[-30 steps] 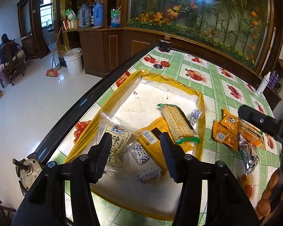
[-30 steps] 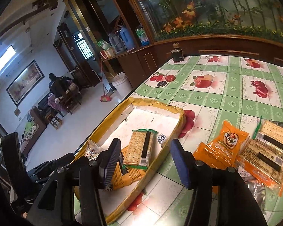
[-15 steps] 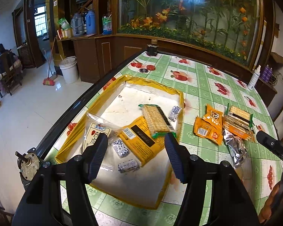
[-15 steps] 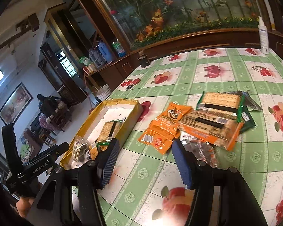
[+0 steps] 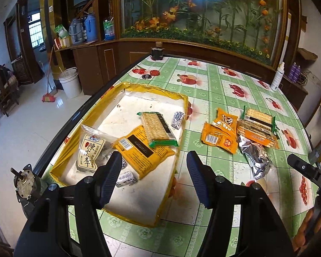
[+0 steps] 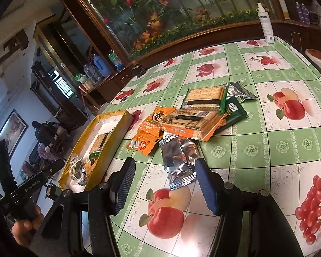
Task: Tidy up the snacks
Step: 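Withdraw both grippers from the tray back toward the snack pile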
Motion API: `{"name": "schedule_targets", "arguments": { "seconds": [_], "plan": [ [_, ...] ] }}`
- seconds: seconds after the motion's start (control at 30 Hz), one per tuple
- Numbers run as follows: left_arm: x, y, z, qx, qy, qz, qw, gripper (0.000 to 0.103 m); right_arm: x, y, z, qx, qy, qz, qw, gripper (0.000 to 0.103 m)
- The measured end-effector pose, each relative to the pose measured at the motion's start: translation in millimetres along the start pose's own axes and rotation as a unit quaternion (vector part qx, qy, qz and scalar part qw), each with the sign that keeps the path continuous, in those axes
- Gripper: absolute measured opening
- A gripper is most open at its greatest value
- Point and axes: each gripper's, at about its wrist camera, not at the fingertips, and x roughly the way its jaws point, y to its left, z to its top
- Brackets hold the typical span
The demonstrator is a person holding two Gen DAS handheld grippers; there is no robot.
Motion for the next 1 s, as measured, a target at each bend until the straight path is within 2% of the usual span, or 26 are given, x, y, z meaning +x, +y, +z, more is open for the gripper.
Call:
{"name": "schedule_targets", "arguments": {
  "seconds": [0.03, 0.1, 0.53, 0.63, 0.9, 1.0],
  "plan": [
    [0, -2, -1, 0.000, 0.001, -0.003, 1.0000, 0.068, -1, -1, -1, 0.002, 0.000, -0.002, 1.000, 0.061],
    [0, -5, -1, 0.000, 0.000, -0.007, 1.0000, 0.070, -2, -5, -2, 0.005, -0.001, -0.005, 1.000, 0.061],
    [4, -24, -5, 0.021, 0.009, -0.022, 0.9995, 0.070, 7, -2, -5, -0.006, 0.011, -0.016, 1.000, 0.061],
    [8, -28, -6, 0.024, 0.013, -0.026, 0.9993, 0.070, 8, -2, -5, -0.009, 0.012, -0.020, 1.000, 0.067],
    [17, -38, -7, 0.033, 0.024, -0.036, 0.9985, 0.070, 18, -1, -5, -0.023, 0.022, -0.039, 0.999, 0.068],
    [23, -44, -8, 0.037, 0.031, -0.042, 0.9980, 0.070, 27, 2, -4, -0.037, 0.030, -0.055, 0.997, 0.072]
  ]
}}
